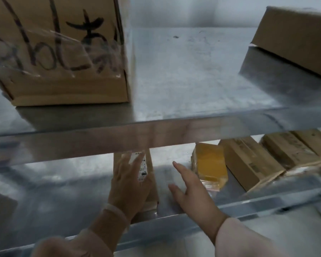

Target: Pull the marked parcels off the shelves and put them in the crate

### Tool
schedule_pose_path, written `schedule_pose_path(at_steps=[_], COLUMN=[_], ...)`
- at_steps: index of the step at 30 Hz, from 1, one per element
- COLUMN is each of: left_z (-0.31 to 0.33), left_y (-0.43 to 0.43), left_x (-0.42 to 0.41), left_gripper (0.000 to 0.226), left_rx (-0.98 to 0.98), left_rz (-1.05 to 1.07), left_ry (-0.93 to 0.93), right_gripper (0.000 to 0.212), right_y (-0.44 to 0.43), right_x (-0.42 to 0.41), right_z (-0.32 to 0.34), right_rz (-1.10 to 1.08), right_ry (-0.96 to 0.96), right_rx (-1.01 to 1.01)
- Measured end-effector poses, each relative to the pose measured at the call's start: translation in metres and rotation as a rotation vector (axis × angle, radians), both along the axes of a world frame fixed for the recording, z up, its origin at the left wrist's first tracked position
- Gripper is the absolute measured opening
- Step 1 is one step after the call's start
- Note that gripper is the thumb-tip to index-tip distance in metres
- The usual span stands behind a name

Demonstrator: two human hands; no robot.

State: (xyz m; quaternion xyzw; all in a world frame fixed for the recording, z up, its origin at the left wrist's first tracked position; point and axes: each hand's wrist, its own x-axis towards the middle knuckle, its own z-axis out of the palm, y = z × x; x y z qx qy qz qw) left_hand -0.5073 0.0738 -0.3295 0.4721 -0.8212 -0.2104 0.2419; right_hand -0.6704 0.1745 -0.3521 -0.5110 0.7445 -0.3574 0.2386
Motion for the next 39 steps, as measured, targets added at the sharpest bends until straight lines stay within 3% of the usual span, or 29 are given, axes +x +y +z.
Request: schedule_pose_path(at_steps=[4, 10, 12, 16, 21, 24, 27, 31, 33, 35, 37, 39], left_z=[0.015, -0.004, -0.010, -0.021, -0.026, -0.026, -0.026, -0.022, -0.018, -0.014, -0.012, -0.009], left_y=[0.013, 0.029, 0.034, 0.042, 0.056, 0.062, 0.067, 0.071, 0.075, 0.082, 0.089, 0.095], left_x=[-0.046, -0.121, -0.146, -0.183, -0.193, -0.190, -0.185, -0.179, -0.175, -0.170, -0.169, -0.171], left_gripper=[0.059, 0.063, 0.064, 0.070, 0.076, 0.090, 0.094, 0.066, 0.058, 0.054, 0.043, 0.039], left_rx=[-0.086, 0.134, 0.256, 0.459, 0.425, 0.403, 0.419, 0.503, 0.710, 0.916, 1.056, 1.193], left_rz=[-0.172, -0.246, -0.201, -0.134, -0.019, 0.039, 0.087, 0.192, 0.201, 0.192, 0.222, 0.271], left_ry=[0.016, 0.019, 0.025, -0.001, -0.012, 0.040, 0.096, 0.335, 0.585, 0.842, 1.025, 1.159], right_gripper=[0.055, 0.069, 0.069, 0.051, 0.057, 0.038, 0.040, 0.044, 0.047, 0.064, 0.075, 0.069], right_y=[0.021, 0.034, 0.037, 0.033, 0.039, 0.046, 0.051, 0.052, 0.052, 0.051, 0.050, 0.050], right_x=[-0.039, -0.102, -0.118, -0.145, -0.154, -0.156, -0.154, -0.154, -0.156, -0.161, -0.165, -0.164], right_z=[0.008, 0.010, 0.009, 0.006, -0.002, -0.002, -0.004, 0.006, 0.012, 0.017, 0.023, 0.028], right_rz=[-0.181, -0.341, -0.307, -0.109, 0.002, 0.082, 0.184, 0.272, 0.187, 0.097, 0.145, 0.266], right_ry=[0.069, 0.020, -0.045, -0.334, -0.562, -0.583, -0.442, -0.349, -0.286, -0.229, -0.346, -0.621], right_rx=[-0.094, 0.057, 0.145, 0.247, 0.204, 0.175, 0.139, 0.081, 0.004, -0.028, 0.033, 0.085])
